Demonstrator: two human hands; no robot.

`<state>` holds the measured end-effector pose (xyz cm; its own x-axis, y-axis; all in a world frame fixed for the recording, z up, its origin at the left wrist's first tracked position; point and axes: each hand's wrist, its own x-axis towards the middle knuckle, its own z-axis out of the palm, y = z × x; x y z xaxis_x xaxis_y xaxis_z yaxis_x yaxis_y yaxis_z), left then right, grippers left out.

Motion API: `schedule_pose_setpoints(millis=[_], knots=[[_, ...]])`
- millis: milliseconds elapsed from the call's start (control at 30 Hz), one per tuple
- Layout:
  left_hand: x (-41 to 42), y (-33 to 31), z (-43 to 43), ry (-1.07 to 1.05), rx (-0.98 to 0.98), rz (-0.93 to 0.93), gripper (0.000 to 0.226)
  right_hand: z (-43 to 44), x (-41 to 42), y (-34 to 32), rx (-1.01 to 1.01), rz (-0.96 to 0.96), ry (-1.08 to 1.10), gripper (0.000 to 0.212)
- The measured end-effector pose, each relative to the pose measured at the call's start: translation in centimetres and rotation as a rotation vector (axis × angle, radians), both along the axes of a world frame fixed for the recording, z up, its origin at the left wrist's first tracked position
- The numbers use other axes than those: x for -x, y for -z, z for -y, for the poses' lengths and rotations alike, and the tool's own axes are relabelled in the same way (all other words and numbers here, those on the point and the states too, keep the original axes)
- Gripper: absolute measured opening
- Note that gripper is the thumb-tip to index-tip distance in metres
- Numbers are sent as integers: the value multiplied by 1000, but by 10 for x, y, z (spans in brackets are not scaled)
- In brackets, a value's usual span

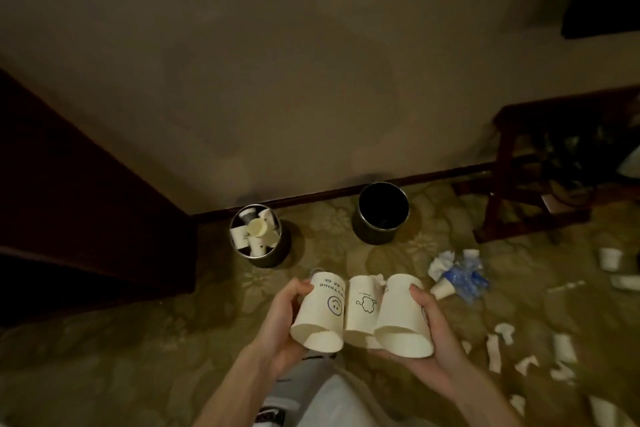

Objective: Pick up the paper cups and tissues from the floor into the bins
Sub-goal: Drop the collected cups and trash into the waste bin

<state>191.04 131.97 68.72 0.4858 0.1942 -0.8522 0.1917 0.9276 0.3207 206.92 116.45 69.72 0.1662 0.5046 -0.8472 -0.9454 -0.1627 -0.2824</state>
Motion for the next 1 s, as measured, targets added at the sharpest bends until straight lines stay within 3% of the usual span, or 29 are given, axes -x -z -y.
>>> schedule_pose_setpoints(millis=[233, 367, 500, 567, 767, 933, 1000], knots=[[-113, 37, -70, 233, 143, -24, 64, -43, -76, 28, 117, -81, 260, 47], [-179, 52, -106, 347, 134, -45, 62, -73, -125, 30, 125, 23, 306, 16], [-239, 72, -138, 415, 138, -74, 56, -99, -163, 70, 62, -25, 381, 49], [-265, 90, -151, 427, 111, -120, 50, -111, -179, 92, 187, 77, 357, 41], [-335, 169, -184, 435, 98, -199, 39, -143, -237, 180, 233, 79, 412, 29], [-385, 266, -191, 384, 118, -257, 44, -165, -294, 279, 216, 19, 306, 46], [-399, 307, -192, 379, 79, -271, 34, -168, -315, 323, 207, -25, 222, 59]])
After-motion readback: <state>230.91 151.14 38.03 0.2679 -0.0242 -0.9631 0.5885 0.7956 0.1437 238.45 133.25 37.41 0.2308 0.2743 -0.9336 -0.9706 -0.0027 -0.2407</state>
